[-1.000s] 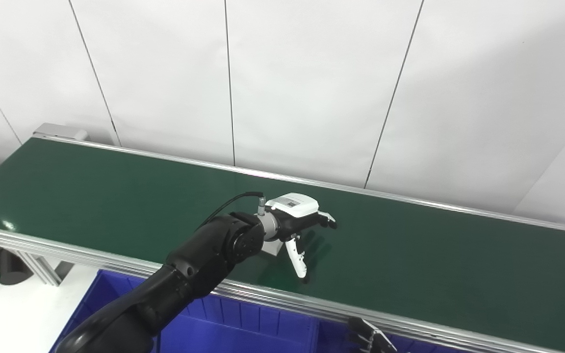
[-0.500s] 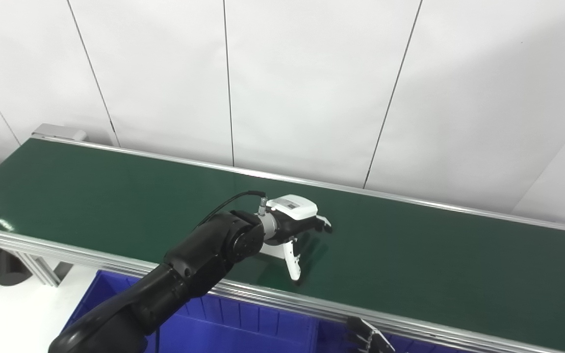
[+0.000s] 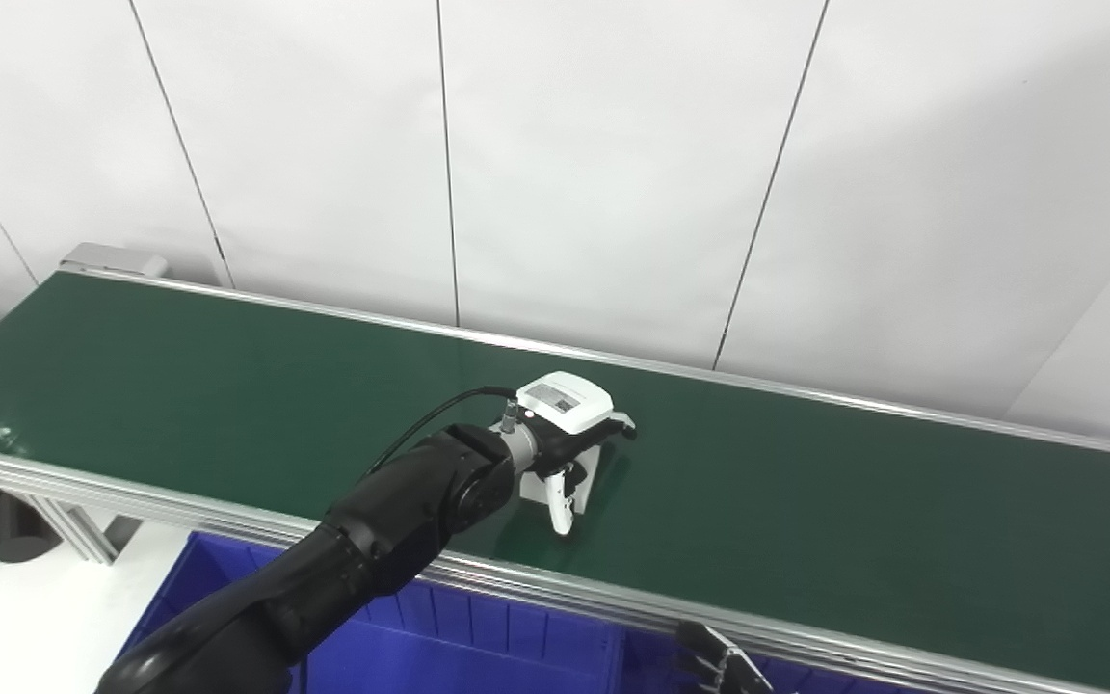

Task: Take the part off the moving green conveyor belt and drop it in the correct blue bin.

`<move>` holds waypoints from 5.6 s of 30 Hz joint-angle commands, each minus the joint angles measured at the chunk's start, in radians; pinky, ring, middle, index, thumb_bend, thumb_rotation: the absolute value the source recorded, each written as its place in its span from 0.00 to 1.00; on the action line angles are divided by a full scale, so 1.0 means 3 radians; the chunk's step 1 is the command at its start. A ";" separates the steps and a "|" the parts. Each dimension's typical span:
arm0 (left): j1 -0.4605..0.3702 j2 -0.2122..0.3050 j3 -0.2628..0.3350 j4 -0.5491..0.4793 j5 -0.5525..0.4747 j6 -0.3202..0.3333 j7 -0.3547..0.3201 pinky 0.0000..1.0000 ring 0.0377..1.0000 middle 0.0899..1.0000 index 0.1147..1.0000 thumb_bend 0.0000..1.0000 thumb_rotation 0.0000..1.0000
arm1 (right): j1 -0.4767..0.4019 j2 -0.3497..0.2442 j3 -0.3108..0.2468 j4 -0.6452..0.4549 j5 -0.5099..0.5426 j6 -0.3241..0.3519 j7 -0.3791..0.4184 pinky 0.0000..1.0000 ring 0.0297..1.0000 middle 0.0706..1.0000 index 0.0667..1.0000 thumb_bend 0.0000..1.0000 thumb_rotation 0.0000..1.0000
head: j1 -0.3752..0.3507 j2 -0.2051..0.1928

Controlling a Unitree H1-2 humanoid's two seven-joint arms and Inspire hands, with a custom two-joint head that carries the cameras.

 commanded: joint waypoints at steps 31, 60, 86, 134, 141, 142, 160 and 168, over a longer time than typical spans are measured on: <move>-0.0168 -0.0069 0.0108 -0.0241 -0.0093 0.0306 -0.0073 0.32 0.37 0.43 0.47 0.50 0.00 | 0.0004 0.0091 -0.0038 -0.0136 0.0084 -0.0189 0.0069 0.69 0.78 0.89 0.78 0.87 0.22 | 0.0000 0.0035; 0.0805 0.0259 0.0756 -0.3425 -0.0136 0.1169 -0.1864 0.30 0.35 0.41 0.48 0.50 0.00 | 0.0086 0.0074 -0.0234 -0.0523 0.0212 -0.0185 0.0346 0.71 0.77 0.88 0.79 0.86 0.22 | 0.0082 0.0837; 0.2169 0.0209 0.1018 -0.3182 -0.0057 0.0692 -0.0794 0.32 0.36 0.43 0.47 0.50 0.00 | 0.0076 0.0066 -0.0241 -0.1193 0.0336 0.0309 0.0406 0.69 0.76 0.86 0.79 0.87 0.20 | 0.0155 0.1485; 0.2236 0.0266 0.0648 -0.2638 0.0322 0.0779 -0.0953 0.52 0.67 0.73 0.67 1.00 0.26 | 0.0131 0.0083 -0.0238 -0.1099 0.0310 0.0171 0.0387 0.69 0.75 0.87 0.77 0.88 0.22 | 0.0109 0.1323; 0.2233 0.0255 0.0697 -0.2822 0.0175 0.0792 -0.1218 0.52 0.68 0.73 0.69 1.00 0.30 | 0.0132 0.0089 -0.0238 -0.1091 0.0313 0.0180 0.0387 0.69 0.75 0.87 0.77 0.89 0.22 | 0.0079 0.1309; 0.2236 0.0251 0.0707 -0.2843 0.0144 0.0784 -0.1234 0.51 0.67 0.73 0.69 1.00 0.31 | 0.0132 0.0088 -0.0237 -0.1091 0.0313 0.0182 0.0389 0.69 0.75 0.87 0.77 0.89 0.22 | 0.0079 0.1309; 0.2538 -0.0481 0.1158 -0.2400 -0.1680 -0.0618 0.0032 0.53 0.60 0.65 0.69 0.99 0.45 | 0.0096 0.0146 -0.0198 -0.0695 0.0054 -0.0085 0.0297 0.67 0.74 0.86 0.78 0.91 0.25 | -0.0952 0.0819; 0.2392 -0.0598 0.1275 -0.1112 -0.2083 -0.1510 0.0529 0.63 0.74 0.78 0.75 0.94 0.36 | 0.0013 0.0187 -0.0136 -0.0369 -0.0118 -0.0188 0.0157 0.68 0.74 0.86 0.79 0.91 0.24 | -0.1228 0.0546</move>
